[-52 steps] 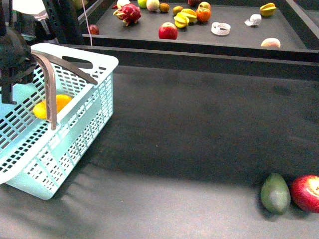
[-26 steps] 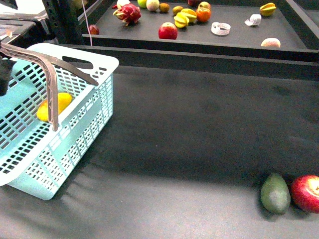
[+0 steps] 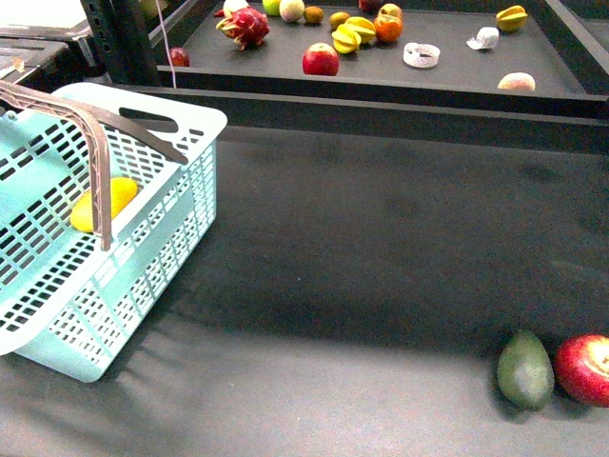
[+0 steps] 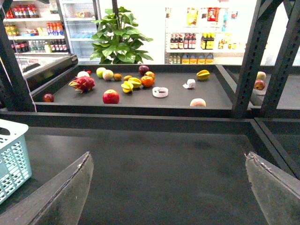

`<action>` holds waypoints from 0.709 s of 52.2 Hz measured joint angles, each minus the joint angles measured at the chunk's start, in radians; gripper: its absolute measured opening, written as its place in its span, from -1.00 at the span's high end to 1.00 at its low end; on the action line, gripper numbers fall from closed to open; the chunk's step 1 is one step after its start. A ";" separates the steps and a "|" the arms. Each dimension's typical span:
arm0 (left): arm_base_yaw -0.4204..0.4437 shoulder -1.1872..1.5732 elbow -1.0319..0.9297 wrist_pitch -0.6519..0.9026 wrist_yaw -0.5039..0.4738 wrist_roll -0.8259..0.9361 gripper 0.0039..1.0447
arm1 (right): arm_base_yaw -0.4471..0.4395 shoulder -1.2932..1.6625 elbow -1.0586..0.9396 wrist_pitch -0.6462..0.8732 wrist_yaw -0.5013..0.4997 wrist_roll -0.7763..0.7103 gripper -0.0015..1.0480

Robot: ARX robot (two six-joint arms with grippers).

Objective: Pick mango with right arm and hold basket with left

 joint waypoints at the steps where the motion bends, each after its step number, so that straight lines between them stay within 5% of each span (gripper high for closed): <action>1: 0.014 -0.028 -0.014 0.000 0.011 0.017 -0.89 | 0.000 0.000 0.000 0.000 0.000 0.000 -0.85; 18: 0.081 -0.120 -0.058 -0.033 0.076 0.137 -0.86 | 0.000 0.000 0.000 0.000 0.000 0.000 -0.85; 23: 0.079 -0.076 -0.132 0.178 0.238 0.421 -0.52 | 0.000 0.000 0.000 0.000 0.000 0.000 -0.85; 29: 0.013 -0.209 -0.199 0.127 0.201 0.781 0.06 | 0.000 0.000 0.000 0.000 0.000 0.000 -0.85; 37: -0.050 -0.383 -0.242 -0.005 0.143 0.859 0.75 | 0.000 0.000 0.000 0.000 0.000 0.000 -0.85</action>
